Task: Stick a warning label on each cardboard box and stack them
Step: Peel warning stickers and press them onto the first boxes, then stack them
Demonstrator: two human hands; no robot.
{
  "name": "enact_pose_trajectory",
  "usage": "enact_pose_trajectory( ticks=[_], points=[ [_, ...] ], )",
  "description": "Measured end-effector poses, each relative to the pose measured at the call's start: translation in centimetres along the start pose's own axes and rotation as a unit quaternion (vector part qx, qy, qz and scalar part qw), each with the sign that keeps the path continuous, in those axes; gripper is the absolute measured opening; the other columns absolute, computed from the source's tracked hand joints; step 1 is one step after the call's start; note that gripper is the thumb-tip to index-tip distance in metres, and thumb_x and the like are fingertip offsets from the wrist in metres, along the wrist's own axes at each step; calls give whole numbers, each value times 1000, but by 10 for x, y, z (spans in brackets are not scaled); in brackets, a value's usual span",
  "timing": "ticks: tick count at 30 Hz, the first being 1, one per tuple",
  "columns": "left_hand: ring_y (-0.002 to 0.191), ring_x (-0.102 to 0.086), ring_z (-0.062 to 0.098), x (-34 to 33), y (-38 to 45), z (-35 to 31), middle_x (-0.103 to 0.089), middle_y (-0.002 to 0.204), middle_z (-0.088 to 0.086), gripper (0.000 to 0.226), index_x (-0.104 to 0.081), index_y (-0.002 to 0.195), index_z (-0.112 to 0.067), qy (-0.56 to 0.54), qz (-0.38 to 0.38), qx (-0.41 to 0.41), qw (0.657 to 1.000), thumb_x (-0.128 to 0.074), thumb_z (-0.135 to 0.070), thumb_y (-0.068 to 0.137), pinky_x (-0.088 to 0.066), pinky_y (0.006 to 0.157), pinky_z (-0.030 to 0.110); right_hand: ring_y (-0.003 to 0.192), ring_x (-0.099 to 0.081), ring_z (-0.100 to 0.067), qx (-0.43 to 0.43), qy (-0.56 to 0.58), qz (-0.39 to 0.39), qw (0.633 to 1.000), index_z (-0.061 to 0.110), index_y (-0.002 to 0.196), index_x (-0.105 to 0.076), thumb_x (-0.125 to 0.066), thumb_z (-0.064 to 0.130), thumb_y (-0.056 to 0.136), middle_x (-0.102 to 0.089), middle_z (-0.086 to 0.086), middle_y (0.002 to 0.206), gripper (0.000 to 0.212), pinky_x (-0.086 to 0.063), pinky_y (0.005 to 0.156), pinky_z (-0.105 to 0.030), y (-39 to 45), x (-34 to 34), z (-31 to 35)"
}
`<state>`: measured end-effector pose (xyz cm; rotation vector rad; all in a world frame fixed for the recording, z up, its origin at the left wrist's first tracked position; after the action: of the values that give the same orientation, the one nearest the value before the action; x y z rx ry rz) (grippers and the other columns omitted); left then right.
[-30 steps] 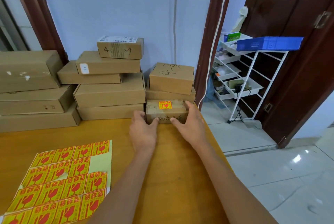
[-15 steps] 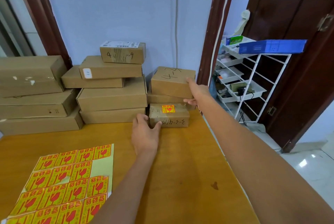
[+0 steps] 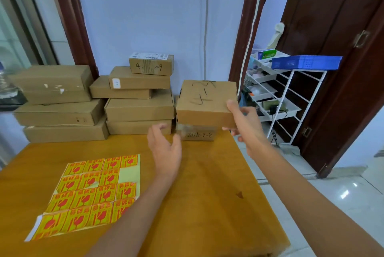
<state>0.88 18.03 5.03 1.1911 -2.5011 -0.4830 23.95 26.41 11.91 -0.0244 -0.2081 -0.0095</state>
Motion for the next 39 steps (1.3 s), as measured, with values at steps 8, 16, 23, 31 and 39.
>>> enact_pose_trajectory(
  ticks=[8, 16, 23, 31, 39],
  points=[
    [134, -34, 5, 135, -55, -8, -48, 141, -17, 34, -57, 127, -33, 144, 165, -21, 976, -59, -19, 96, -23, 113, 29, 61, -62, -13, -84, -42, 119, 988, 27, 127, -50, -57, 72, 91, -80, -4, 86, 58, -40, 51, -23, -128, -16, -58],
    [156, -11, 23, 219, -91, 39, -22, 167, -10, 86, -33, 151, -47, 498, 293, -104, 810, 1, -86, 82, -14, 125, 52, 51, -60, -15, -46, -189, 104, 975, 25, 129, -44, -38, 67, 102, -75, -10, 83, 50, -55, 56, -32, -164, -23, -95],
    [151, -25, 23, 245, -94, 53, -41, 157, -10, 90, -37, 151, -41, 487, 286, -106, 819, 1, -86, 83, -26, 121, 48, 62, -63, -14, 76, -505, 80, 856, 21, 129, -45, -22, 70, 102, -67, 4, 76, 60, -40, 51, -29, -172, -16, -64],
    [132, -44, 18, 259, -86, 50, -55, 132, -8, 63, -58, 136, -42, 502, 265, -131, 813, -17, -72, 98, -27, 121, 48, 96, -59, -15, 433, -519, 136, 724, 25, 122, -57, -51, 47, 103, -59, 3, 111, 30, -48, 72, -34, -208, -181, 32],
    [128, -45, 22, 236, -68, 65, -47, 139, -2, 29, -57, 129, -37, 455, 256, -116, 845, -48, -42, 103, -42, 109, 43, 112, -60, -21, 387, -624, 282, 618, 22, 110, -72, -69, 40, 94, -68, 1, 112, 24, -42, 107, -48, -167, -279, -12]
  ],
)
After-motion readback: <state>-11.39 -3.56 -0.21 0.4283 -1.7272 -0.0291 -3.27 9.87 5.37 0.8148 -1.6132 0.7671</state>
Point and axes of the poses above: each hand's wrist, its own y-axis towards the middle knuckle, its own x-axis out of the back of the hand, z = x × y, the point moved 6 cm from there along y, towards the middle knuckle
